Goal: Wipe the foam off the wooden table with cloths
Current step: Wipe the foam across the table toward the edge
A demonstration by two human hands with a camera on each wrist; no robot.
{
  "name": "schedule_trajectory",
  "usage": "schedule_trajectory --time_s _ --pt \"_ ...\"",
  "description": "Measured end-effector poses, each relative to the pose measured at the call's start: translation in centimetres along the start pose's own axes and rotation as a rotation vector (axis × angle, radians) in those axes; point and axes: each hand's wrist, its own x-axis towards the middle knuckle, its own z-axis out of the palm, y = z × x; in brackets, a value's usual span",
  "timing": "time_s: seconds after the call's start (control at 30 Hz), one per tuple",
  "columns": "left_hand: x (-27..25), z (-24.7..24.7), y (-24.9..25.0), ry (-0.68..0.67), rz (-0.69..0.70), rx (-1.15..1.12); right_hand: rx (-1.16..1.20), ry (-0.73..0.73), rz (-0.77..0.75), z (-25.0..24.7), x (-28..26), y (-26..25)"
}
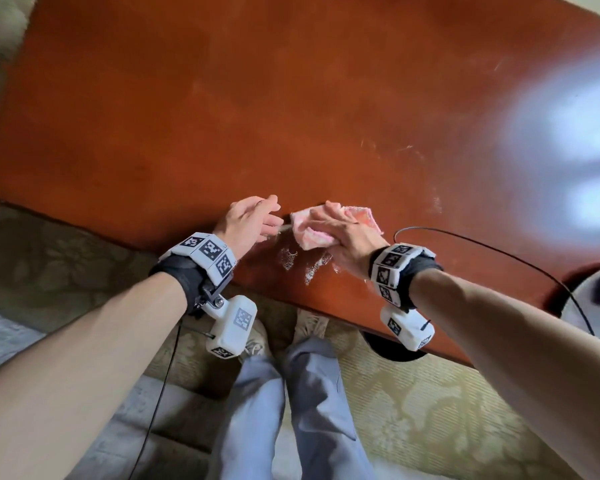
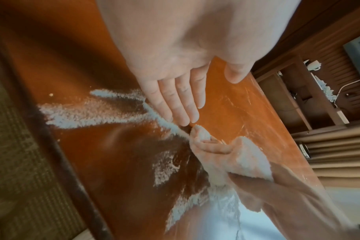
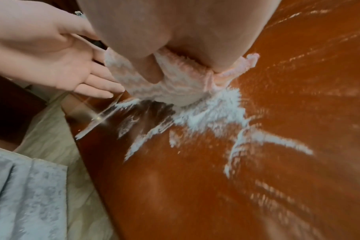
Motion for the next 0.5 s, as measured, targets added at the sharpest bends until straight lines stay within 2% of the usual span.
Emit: schedule_trajectory --time_s 0.1,0.23,0.33,0.4,0.5 --pt "-0.6 0.7 -0.9 -0.02 0.006 0.029 0.074 0.065 0.06 0.0 -1.8 -0.6" --pt "-1.3 1.6 -1.0 -0.043 0.019 0.027 0.375 0.401 0.266 -2.5 -2.7 -0.9" --pt "-1.7 1.8 -0.6 -0.052 0.043 0.039 0.314 0.612 0.327 -4.9 -1.8 1.3" --pt "-1.8 1.9 -0.2 -0.044 0.057 0.041 0.16 0.586 0.357 -6.2 -1.2 3.3" --pt "-1.9 1.9 0.0 -0.027 0.063 0.036 -0.04 0.402 0.445 -6.9 -0.8 5.0"
